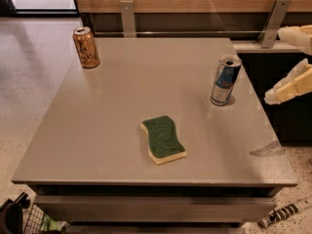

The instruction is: Move redbull can near orange can

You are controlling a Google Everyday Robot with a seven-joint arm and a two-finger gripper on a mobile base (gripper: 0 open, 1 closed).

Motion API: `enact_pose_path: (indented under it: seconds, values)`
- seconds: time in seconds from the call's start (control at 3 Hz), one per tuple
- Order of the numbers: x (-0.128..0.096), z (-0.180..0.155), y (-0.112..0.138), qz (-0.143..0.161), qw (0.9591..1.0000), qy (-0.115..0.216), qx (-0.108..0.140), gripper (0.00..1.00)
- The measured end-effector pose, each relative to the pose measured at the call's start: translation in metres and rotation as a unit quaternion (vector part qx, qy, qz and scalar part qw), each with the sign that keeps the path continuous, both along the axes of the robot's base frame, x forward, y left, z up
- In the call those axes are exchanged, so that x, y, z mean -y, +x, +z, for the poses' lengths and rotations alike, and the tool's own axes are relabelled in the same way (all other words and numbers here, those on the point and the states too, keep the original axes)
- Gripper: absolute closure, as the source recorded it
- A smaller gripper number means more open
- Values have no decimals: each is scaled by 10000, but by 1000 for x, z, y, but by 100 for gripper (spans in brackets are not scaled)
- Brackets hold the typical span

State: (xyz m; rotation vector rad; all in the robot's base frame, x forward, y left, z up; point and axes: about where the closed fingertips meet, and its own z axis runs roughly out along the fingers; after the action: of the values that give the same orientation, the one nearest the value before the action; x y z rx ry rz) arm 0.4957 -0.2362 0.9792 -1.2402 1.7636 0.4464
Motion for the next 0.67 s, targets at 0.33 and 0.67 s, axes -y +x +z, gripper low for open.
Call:
enact_pose_path:
  seconds: [0.33,0.67]
  values:
    - [-1,-18,15,85,9971,735,177,0]
    - [-3,-29,33,146,9902,1311,451,0]
